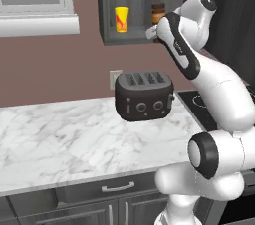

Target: Take the cinnamon bottle from the cabinet and place it on the dining table, next to the plate with the cupcake. Then take the chocolate from the dining counter and place it on the cupcake plate.

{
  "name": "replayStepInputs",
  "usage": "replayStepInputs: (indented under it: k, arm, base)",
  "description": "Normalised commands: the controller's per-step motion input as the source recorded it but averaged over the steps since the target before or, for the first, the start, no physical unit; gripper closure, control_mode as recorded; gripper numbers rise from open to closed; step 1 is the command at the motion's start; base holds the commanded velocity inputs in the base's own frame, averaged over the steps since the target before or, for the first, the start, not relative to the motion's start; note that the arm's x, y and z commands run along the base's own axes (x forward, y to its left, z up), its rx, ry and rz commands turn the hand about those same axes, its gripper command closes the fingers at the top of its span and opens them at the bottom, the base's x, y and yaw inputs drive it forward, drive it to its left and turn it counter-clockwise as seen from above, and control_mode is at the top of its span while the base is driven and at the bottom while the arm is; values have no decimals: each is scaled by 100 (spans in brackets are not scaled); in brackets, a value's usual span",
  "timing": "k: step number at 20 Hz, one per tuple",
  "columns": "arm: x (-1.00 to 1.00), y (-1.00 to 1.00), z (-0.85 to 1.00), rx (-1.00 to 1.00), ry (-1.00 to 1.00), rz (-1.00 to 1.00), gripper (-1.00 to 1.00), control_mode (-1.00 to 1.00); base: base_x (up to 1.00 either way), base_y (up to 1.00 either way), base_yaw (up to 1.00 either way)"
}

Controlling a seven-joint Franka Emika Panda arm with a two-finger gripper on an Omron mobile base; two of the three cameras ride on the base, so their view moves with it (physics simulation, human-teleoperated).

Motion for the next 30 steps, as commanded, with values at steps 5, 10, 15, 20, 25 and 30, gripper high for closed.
replayStepInputs:
  k: [5, 10, 15, 20, 25, 30]
  arm:
    - [-86, 20, -7, -10, 0, 4, 100, -100]
    - [-72, 6, -23, -1, 8, 1, 100, -100]
    - [-75, 12, -22, 0, 1, 0, 100, -100]
    - [-75, 21, -14, 4, 0, 0, 100, -100]
    - [-69, 22, -18, 13, -10, -3, 100, -100]
    - [-45, 16, -13, 14, -6, -11, 100, -100]
  base:
    - [0, 0, 0]
    - [0, 0, 0]
    - [0, 0, 0]
    - [0, 0, 0]
    - [0, 0, 0]
    - [0, 0, 0]
